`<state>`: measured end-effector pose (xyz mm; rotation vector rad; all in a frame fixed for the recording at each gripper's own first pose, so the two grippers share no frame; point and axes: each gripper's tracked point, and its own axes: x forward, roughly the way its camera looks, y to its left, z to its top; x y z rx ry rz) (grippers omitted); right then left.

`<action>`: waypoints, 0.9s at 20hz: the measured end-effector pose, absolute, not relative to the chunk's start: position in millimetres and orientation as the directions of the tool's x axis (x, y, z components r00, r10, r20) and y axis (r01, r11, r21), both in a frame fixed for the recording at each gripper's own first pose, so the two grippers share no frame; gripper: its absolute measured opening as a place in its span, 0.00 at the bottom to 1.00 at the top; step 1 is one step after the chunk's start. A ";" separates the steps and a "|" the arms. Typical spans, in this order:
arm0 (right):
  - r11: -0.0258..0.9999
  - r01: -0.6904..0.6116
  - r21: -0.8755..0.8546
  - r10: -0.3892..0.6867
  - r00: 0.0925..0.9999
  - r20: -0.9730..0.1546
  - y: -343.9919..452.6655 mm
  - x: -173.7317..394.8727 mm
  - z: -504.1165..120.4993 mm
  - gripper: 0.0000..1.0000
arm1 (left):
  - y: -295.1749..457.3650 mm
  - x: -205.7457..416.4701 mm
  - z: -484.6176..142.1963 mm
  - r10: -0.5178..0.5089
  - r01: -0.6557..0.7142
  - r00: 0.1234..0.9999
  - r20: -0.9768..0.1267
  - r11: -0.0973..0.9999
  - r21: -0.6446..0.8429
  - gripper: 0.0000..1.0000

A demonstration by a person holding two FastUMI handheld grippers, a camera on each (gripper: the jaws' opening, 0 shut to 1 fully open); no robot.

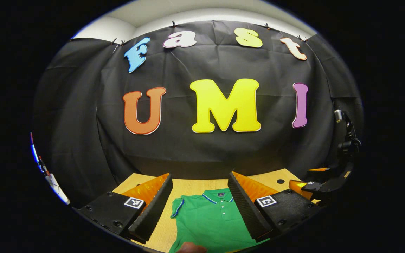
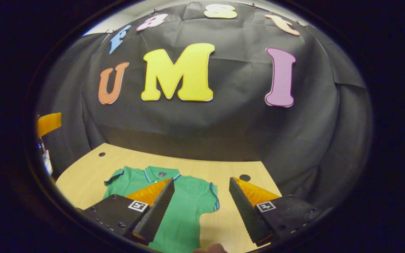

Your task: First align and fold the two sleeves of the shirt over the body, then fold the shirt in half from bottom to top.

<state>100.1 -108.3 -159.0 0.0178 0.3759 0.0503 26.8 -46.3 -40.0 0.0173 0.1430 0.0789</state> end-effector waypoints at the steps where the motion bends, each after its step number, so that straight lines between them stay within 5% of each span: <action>1: 0.999 -0.044 0.031 0.052 0.923 -0.380 -113.4 107.3 -169.0 0.95 | -48.8 27.7 -43.1 0.081 -0.079 0.986 -0.148 0.997 0.021 0.99; 18: 0.995 -0.093 0.025 0.090 0.793 -0.602 -133.8 220.5 -346.9 0.96 | -51.1 33.7 -57.1 0.123 -0.117 0.975 -0.183 0.992 0.039 1.00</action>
